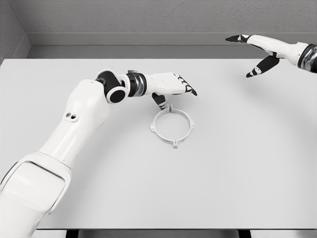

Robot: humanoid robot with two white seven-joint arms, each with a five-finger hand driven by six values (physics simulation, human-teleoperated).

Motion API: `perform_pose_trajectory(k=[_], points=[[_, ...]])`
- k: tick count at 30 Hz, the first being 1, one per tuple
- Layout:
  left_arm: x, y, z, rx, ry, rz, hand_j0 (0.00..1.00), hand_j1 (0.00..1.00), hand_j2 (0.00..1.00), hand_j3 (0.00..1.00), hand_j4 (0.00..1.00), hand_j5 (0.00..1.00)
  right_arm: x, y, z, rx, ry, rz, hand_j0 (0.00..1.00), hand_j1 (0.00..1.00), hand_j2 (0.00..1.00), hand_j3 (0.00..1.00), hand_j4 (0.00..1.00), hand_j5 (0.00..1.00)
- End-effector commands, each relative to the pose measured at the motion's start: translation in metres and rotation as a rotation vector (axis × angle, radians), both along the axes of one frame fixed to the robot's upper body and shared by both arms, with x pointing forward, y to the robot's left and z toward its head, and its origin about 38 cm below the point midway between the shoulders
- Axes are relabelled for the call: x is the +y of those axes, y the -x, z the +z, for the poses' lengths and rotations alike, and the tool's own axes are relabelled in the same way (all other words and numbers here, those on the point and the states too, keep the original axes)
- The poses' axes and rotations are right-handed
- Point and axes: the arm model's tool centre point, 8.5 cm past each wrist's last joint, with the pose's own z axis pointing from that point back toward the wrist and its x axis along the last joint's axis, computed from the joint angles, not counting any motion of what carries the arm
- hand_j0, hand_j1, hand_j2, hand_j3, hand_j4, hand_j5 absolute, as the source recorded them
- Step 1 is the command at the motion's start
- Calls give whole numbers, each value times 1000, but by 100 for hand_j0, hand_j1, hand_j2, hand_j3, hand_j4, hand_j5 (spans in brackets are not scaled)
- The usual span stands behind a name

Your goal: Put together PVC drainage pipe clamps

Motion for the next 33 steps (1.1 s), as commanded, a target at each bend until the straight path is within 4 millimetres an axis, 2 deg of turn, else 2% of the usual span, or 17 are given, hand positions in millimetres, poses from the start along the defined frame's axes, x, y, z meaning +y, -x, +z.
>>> perform_pose_trajectory(k=[1,16,18,20,22,26,33], points=[[0,0,1,2,8,3,95,95,95,95,95,95,0,0,1,-2,-10,-4,100,100,100,100,100,100],[-2,0,4,-5,12,-3,96,96,96,96,96,96,0,-1,6,-12,-5,0,100,100,100,100,100,100],[-2,0,7,-11,19,-3,96,96,96,96,96,96,-3,0,7,-13,-3,-4,100,100,100,100,100,100],[-2,0,12,-25,27,-4,97,97,97,97,97,97,-15,2,11,-17,7,-23,100,100,100,100,100,100],[0,-1,14,-29,33,-2,100,100,100,100,100,100,-14,2,11,-19,7,-21,100,100,100,100,100,100],[2,-2,15,-28,41,2,100,100,100,100,100,100,-13,2,13,-24,7,-18,100,100,100,100,100,100],[4,-3,4,-9,5,13,100,100,100,100,100,100,-13,1,15,-25,10,-17,100,100,100,100,100,100]])
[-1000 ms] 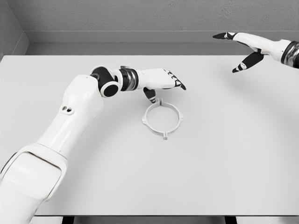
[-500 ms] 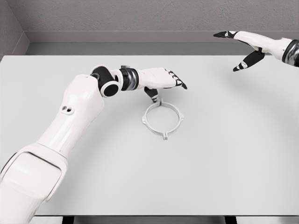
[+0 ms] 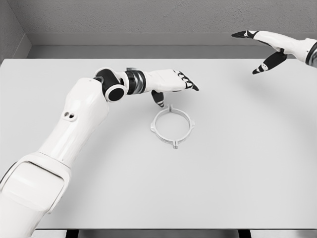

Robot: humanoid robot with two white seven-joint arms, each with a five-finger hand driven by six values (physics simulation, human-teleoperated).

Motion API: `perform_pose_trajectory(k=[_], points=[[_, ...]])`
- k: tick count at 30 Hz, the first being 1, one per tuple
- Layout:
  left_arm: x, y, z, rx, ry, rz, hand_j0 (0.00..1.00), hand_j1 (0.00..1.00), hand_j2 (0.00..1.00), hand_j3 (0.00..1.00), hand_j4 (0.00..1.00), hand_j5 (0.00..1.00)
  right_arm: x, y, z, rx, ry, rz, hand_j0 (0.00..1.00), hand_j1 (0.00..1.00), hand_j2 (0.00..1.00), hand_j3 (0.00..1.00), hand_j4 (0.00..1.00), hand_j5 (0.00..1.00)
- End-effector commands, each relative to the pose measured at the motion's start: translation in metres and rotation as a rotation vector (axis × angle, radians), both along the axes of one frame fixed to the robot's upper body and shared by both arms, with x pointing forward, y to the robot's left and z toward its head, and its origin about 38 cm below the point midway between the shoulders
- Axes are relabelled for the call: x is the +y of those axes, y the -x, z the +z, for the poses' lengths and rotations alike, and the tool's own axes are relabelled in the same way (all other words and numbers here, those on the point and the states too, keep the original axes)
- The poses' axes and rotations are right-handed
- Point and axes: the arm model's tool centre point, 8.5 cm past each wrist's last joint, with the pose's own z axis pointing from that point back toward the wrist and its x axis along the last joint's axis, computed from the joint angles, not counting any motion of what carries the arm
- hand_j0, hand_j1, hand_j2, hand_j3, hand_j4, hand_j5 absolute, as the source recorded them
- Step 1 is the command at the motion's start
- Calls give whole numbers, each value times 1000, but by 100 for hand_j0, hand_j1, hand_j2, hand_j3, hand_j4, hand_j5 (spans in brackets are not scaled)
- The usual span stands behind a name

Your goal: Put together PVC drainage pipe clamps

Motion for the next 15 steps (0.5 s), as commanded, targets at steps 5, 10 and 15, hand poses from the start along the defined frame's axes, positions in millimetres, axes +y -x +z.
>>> perform_pose_trajectory(k=[5,10,15], points=[[0,0,-5,3,-25,4,100,100,100,100,100,100,1,0,3,-8,-7,3,100,100,100,100,100,100],[1,-1,-8,-16,-68,5,100,100,100,100,100,100,4,0,5,-13,-5,11,100,100,100,100,100,100],[3,-2,-10,-36,-108,8,100,100,100,100,100,100,1,1,5,-13,-2,7,100,100,100,100,100,100]])
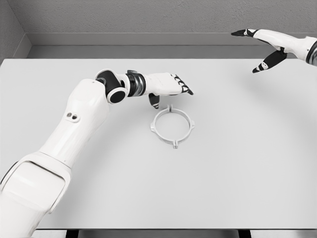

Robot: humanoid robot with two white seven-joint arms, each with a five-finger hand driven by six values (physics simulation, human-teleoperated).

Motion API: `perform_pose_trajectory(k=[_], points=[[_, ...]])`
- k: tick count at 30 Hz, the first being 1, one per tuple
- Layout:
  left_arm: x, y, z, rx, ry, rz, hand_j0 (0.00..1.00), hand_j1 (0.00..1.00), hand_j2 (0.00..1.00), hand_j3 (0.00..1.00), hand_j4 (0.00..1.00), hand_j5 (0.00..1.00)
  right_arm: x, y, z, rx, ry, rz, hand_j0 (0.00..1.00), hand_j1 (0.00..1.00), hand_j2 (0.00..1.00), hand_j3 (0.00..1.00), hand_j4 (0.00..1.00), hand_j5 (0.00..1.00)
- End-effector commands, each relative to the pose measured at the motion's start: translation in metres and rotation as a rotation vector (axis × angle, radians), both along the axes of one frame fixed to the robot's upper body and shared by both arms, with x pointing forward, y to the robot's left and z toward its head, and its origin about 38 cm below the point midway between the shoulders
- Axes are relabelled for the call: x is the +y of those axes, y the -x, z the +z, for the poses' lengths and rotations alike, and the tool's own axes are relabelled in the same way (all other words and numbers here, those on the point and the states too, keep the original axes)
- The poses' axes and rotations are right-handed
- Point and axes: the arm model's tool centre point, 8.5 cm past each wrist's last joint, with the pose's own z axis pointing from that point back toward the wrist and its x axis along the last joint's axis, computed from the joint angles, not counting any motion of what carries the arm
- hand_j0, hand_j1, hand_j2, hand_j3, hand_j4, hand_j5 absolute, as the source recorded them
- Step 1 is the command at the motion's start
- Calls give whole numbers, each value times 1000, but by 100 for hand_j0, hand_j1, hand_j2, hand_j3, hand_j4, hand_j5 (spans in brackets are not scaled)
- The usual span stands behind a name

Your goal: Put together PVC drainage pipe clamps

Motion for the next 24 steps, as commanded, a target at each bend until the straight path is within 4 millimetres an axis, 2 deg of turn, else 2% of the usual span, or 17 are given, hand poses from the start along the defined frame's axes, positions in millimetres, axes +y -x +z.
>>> perform_pose_trajectory(k=[1,24], points=[[1,-1,-1,-7,-13,4,100,100,100,100,100,100,0,0,1,-3,-10,-3,100,100,100,100,100,100],[-12,6,-5,-26,-50,-44,100,100,100,100,100,100,8,-1,-2,4,0,17,100,100,100,100,100,100]])
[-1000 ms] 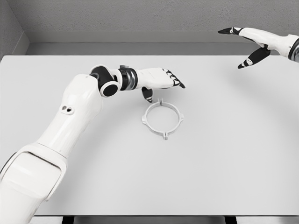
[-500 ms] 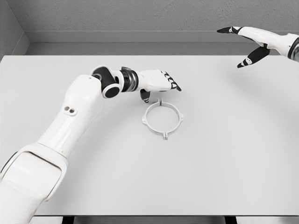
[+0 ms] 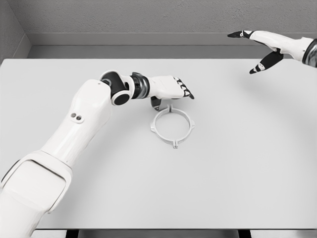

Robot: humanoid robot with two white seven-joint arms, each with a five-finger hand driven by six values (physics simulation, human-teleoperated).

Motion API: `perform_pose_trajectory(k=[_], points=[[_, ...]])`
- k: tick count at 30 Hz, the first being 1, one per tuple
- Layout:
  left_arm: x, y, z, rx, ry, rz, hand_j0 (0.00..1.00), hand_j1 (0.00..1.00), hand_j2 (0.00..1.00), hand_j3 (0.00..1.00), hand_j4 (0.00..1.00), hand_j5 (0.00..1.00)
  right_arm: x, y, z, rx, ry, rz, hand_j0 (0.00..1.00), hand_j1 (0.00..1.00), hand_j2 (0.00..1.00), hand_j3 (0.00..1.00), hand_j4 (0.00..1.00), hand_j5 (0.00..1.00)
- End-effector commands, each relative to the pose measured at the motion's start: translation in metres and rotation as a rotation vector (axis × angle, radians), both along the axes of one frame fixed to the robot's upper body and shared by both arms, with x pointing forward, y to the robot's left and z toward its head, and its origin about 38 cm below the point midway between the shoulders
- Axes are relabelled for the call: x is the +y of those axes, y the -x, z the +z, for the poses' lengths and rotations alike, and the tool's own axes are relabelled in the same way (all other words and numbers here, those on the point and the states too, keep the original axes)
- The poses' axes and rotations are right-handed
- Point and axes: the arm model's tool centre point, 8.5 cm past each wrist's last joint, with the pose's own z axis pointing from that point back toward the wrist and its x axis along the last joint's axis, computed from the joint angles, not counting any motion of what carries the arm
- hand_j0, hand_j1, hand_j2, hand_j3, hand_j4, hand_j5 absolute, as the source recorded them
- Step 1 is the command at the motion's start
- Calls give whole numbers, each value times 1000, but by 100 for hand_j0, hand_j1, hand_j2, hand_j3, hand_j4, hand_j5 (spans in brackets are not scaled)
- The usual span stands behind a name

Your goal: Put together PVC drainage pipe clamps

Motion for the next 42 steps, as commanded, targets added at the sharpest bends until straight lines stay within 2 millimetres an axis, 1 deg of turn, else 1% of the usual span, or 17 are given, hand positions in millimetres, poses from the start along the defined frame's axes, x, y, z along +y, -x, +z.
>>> perform_pose_trajectory(k=[1,4,6,10,13,24,30,32,34,36,42], points=[[-1,1,-1,0,4,-2,100,100,100,100,100,100,1,0,-2,7,2,3,100,100,100,100,100,100],[-2,0,0,-4,-1,7,100,100,100,100,100,100,6,1,-1,2,11,19,100,100,100,100,100,100],[-4,0,-1,-12,1,8,100,100,100,100,100,100,13,3,-6,12,39,46,100,100,100,100,100,100],[-4,0,-1,-12,4,11,100,100,100,100,100,100,17,4,-2,1,43,63,100,100,100,100,100,100],[-5,-3,5,-25,7,21,100,100,100,100,100,100,19,4,-1,-3,43,68,100,100,100,100,100,100],[-5,-3,6,-27,11,19,100,100,100,100,100,100,18,5,-2,-1,47,67,100,100,100,100,100,100],[-4,-6,11,-36,7,16,100,100,100,100,100,100,16,5,-2,0,48,64,100,100,100,100,100,100],[-5,-5,10,-34,4,10,100,100,100,100,100,100,16,5,-1,-2,50,65,100,100,100,100,100,100],[-10,-1,5,-30,-17,-9,100,100,100,100,100,100,18,6,0,-7,51,72,100,100,100,100,100,100],[-10,-1,4,-29,-20,-9,100,100,100,100,100,100,18,7,-3,-1,51,73,100,100,100,100,100,100],[-9,0,-1,-20,-33,-9,100,100,100,100,100,100,17,7,-2,-3,51,72,100,100,100,100,100,100]])
